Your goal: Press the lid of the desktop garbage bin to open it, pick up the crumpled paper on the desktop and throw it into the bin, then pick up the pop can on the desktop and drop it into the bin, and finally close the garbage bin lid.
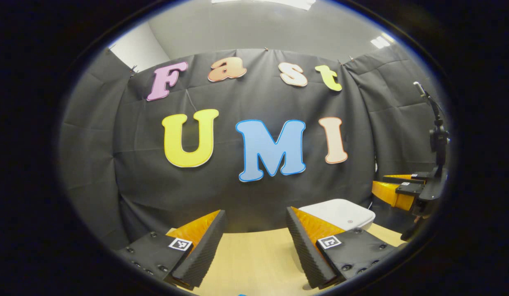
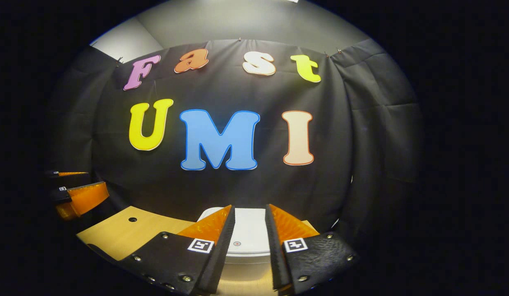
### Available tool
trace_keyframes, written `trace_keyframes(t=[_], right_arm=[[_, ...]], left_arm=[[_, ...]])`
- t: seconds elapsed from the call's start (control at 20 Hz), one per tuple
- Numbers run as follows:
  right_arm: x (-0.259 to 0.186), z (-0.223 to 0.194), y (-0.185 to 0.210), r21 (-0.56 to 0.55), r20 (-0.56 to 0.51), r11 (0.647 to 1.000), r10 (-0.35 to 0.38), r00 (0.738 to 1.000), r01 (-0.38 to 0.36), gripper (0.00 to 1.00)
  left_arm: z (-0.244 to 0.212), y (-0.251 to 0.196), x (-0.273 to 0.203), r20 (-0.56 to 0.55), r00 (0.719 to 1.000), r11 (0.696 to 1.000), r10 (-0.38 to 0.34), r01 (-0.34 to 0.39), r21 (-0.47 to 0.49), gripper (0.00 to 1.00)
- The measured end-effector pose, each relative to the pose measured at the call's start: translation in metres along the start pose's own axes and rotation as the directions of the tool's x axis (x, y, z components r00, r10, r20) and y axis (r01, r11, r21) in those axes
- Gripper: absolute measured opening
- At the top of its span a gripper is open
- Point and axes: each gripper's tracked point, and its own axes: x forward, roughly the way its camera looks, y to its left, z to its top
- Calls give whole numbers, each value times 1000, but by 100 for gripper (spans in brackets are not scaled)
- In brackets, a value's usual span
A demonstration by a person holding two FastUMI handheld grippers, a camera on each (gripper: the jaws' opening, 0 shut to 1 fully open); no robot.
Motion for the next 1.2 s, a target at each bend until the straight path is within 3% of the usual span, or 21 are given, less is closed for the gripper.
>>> trace_keyframes(t=[0.05, 0.1, 0.15, 0.2, 0.25, 0.4, 0.75, 1.2], right_arm=[[0, 0, 0, 0, 0, 1000, 0, 1000, 0, 42], [-29, -22, -10, -44, -170, 999, -22, 985, 15, 40], [-15, 1, -14, -26, -34, 999, -38, 999, 37, 40], [-10, -1, -19, -15, -61, 999, -43, 997, 42, 23], [-7, -3, -25, -104, -58, 994, -49, 997, 43, 7], [1, -9, -16, -24, -49, 999, -32, 998, 31, 10], [22, -36, -7, -23, -118, 1000, 18, 993, -20, 10], [41, -102, 12, -17, -284, 995, 89, 955, -98, 10]], left_arm=[[0, 1, 0, 0, 1000, 1000, 2, -2, 1, 96], [-1, 1, 0, -1, 1000, 1000, 2, -2, 1, 95], [-1, 2, -1, -2, 1000, 1000, 2, -2, 2, 95], [0, 2, -1, -2, 1000, 1000, 3, -3, 4, 96], [0, 3, 0, -2, 1000, 1000, 4, -4, 5, 96], [0, 1, 0, -2, 1000, 1000, 3, -3, 7, 96], [2, -1, 0, -2, 1000, 1000, 4, -4, 15, 96], [-3, 6, 4, -19, 1000, 999, 25, -25, 20, 96]])
